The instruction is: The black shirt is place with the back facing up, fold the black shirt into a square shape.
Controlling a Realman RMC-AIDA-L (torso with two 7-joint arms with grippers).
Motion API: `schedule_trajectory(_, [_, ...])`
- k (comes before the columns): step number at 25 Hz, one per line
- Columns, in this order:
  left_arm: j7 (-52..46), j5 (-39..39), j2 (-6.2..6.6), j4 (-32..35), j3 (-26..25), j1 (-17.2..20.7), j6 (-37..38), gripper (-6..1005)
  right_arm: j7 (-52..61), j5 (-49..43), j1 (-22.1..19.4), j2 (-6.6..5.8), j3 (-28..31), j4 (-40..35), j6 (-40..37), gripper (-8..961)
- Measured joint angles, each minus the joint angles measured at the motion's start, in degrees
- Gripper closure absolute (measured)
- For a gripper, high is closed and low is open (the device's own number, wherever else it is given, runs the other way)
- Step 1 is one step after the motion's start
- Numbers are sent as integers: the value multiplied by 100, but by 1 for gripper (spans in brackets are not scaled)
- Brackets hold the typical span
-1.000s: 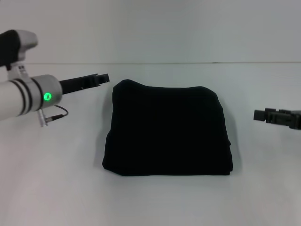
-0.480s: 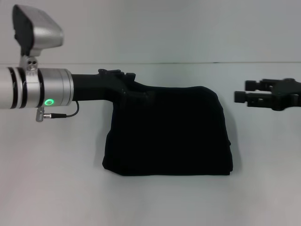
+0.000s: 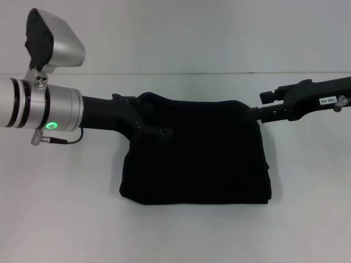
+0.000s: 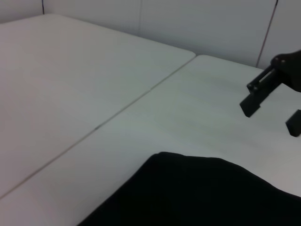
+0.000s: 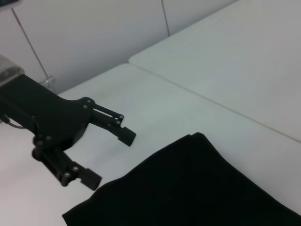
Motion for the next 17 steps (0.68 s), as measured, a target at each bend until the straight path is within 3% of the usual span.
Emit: schedule_trajectory(17, [-32, 35, -13, 123, -19, 98, 208, 92, -7, -21, -3, 60, -139, 34, 191, 220])
